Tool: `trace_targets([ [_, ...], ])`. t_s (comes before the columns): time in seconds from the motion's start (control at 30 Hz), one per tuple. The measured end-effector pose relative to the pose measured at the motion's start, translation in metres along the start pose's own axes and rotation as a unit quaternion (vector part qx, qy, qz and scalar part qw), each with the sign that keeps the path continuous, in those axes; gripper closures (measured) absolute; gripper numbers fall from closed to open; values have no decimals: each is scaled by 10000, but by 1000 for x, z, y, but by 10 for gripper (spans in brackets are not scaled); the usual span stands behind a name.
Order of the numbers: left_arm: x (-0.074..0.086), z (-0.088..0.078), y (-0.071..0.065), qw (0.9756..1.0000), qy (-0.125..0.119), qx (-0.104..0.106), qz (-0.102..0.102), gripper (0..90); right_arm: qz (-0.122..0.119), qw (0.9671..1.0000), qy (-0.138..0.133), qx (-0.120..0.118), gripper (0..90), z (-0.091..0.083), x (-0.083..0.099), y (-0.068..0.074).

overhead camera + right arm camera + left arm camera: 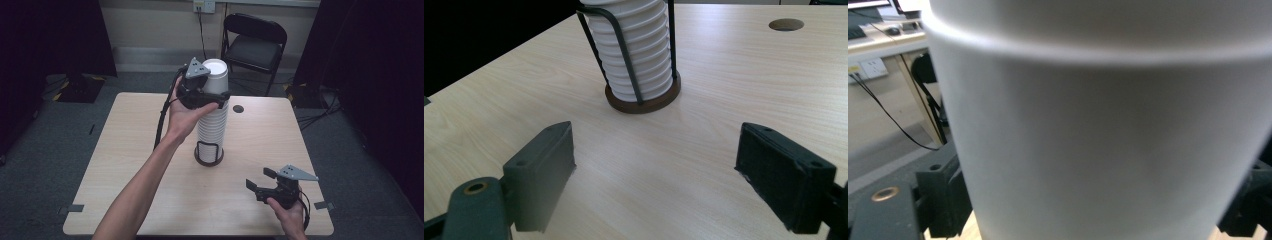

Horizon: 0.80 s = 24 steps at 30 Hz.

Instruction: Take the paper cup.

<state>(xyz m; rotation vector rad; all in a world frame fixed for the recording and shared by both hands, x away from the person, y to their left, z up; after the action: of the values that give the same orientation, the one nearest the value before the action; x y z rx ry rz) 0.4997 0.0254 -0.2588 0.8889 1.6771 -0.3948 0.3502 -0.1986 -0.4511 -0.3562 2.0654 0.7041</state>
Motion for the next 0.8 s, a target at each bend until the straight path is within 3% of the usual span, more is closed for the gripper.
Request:
trace_targets([
  [0.37, -2, 1, 0, 10000, 61, -6, -46, 134, 36, 10000, 71, 50, 174, 1, 1, -1],
  [0.5, -5, -2, 0, 9999, -68, -101, -57, 135, 31, 10000, 70, 59, 174, 1, 1, -1],
  [0.8, -13, -7, 2, 9998, -154, -74, -82, 140, 21, 10000, 74, 49, 174, 1, 1, -1],
])
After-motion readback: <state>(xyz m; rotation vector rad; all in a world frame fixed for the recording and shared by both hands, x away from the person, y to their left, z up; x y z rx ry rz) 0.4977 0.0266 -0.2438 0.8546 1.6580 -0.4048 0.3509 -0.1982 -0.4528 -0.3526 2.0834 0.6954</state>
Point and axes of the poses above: each handheld gripper's, and its own axes: z roughly forward along the jaws, x roughly out of its underside, y roughly to its left, the point moved 5 cm from there along z, roughly forward along the jaws, and after that the axes turned 10 degrees about z, right-handed, at the moved point
